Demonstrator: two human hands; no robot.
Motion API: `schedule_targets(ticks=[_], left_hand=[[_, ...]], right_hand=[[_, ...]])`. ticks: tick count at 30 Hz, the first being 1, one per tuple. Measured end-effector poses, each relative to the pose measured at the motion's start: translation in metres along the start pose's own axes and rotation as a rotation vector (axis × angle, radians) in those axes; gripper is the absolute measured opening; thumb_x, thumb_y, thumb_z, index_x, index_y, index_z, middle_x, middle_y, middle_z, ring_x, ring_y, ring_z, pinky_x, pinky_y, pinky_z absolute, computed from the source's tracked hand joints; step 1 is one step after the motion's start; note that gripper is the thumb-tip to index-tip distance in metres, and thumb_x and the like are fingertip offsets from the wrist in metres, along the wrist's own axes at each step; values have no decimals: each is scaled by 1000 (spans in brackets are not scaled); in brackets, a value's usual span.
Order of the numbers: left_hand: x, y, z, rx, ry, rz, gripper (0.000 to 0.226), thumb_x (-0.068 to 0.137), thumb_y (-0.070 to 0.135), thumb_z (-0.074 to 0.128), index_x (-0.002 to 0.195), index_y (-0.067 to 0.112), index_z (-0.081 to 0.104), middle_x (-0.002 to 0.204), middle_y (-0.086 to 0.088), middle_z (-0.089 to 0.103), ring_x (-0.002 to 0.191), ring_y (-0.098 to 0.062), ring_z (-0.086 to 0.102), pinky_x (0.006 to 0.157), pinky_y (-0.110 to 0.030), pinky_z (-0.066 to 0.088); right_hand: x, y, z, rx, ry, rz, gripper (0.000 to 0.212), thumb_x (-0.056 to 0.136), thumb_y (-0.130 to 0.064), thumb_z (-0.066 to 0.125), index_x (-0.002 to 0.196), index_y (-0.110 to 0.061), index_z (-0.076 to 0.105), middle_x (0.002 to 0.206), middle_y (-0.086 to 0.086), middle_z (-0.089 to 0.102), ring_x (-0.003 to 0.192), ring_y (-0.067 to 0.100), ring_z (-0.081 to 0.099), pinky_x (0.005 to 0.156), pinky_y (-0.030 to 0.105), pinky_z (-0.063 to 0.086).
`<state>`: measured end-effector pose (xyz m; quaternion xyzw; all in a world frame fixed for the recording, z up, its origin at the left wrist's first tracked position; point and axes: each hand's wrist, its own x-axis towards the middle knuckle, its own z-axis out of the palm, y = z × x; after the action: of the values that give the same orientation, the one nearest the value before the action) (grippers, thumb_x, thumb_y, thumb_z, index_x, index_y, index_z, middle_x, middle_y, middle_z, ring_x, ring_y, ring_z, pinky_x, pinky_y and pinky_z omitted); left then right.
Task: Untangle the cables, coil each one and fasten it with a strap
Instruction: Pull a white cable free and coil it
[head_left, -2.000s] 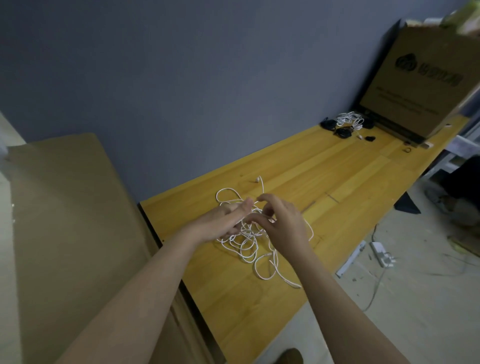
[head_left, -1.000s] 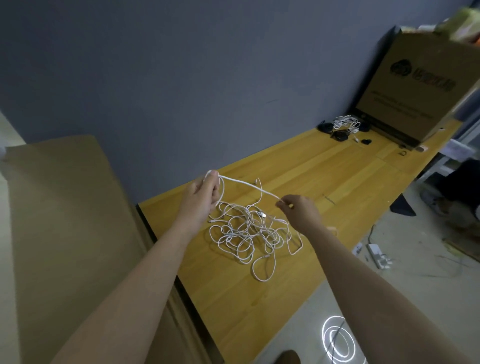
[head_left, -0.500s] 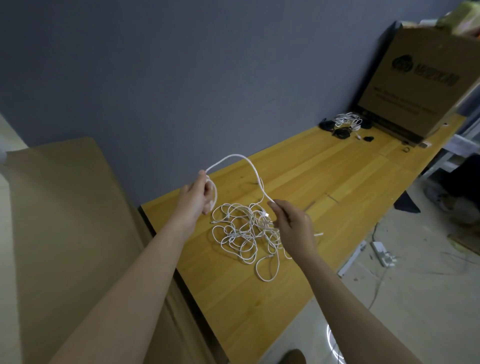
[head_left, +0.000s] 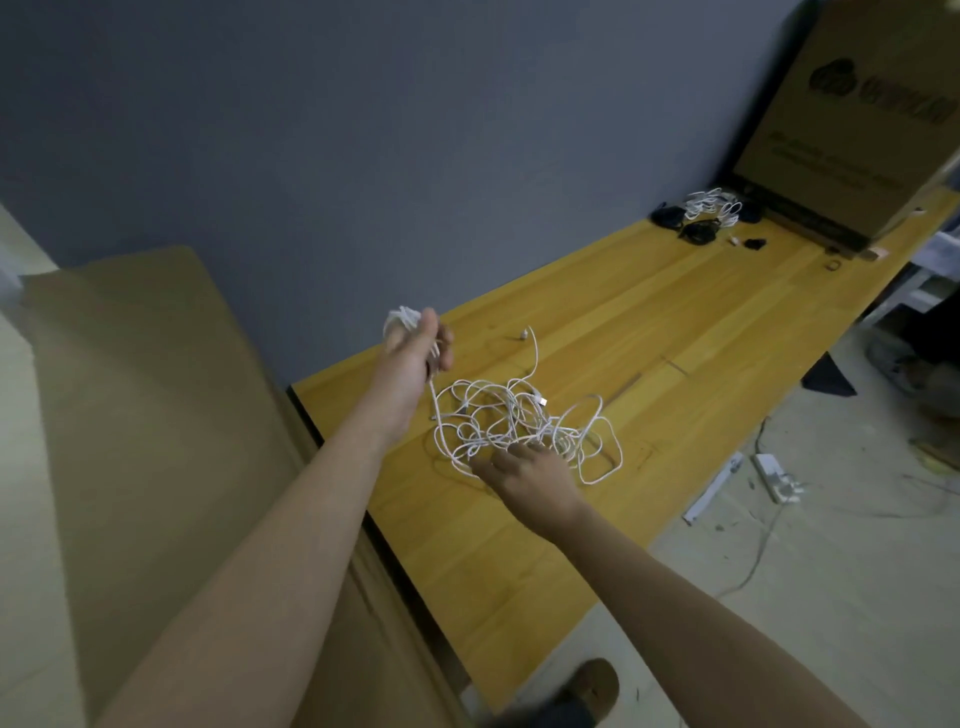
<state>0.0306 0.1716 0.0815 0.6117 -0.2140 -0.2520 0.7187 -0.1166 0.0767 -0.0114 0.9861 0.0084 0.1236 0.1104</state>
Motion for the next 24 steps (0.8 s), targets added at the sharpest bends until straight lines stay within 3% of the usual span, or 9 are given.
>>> schedule_targets(ticks=[3,7,10,13,14,15,17,21,24], left_hand=[[-1,-16,-2,571,-143,156,29,100,41,34,95,13,43,72,2,55,61,-15,54,70,-43,51],[-9,-18,-3,889,-380,-9,48,93,61,30,114,18,32,100,0,63,90,-22,64,85,-48,51],[-16,-5,-1,919,-498,-217,87,70,86,22,119,15,36,90,6,60,85,-13,59,87,-41,49],[-19,-2,5,882,-640,-211,79,78,77,39,119,11,48,91,4,61,75,-7,58,75,-36,47],[-20,-4,6,868,-666,-194,68,81,73,46,111,12,56,124,-3,46,76,-10,61,72,-35,46],[-21,-5,7,824,-666,-181,59,81,71,51,97,15,62,80,14,39,69,-13,59,66,-33,43],[-21,-4,7,681,-606,-191,46,87,61,51,73,18,57,55,7,47,50,-12,39,52,-27,32],[-17,4,4,464,-469,-175,45,88,58,37,71,18,48,45,12,34,43,-7,26,46,-21,25],[-13,9,0,299,-235,-74,48,97,52,34,67,17,44,45,7,32,42,-10,27,47,-26,26]], right_hand=[[-13,6,-5,48,340,-89,16,86,-10,63,95,-18,73,65,-2,52,61,16,46,56,26,31],[-14,24,-32,67,540,-90,15,95,-14,57,97,-14,72,67,-1,45,64,16,37,59,28,30],[-8,43,-46,43,612,27,15,94,-22,62,90,-14,73,63,0,49,61,19,41,55,31,37],[0,63,-41,68,592,141,19,92,-28,61,88,-13,72,69,2,56,70,20,44,65,32,38],[1,68,-35,101,571,185,20,91,-30,61,90,-13,72,74,3,59,76,20,46,72,32,39],[1,72,-29,146,551,235,21,89,-29,62,92,-12,72,81,4,62,83,21,49,78,33,41],[-2,73,-18,274,538,367,23,89,-28,61,97,-9,73,95,8,65,94,24,55,84,33,43],[-8,64,-15,499,585,601,23,91,-24,60,99,-9,75,87,5,66,81,20,57,71,21,39],[-21,63,0,517,349,795,15,91,-15,62,97,-11,75,83,7,68,79,27,60,62,29,38]])
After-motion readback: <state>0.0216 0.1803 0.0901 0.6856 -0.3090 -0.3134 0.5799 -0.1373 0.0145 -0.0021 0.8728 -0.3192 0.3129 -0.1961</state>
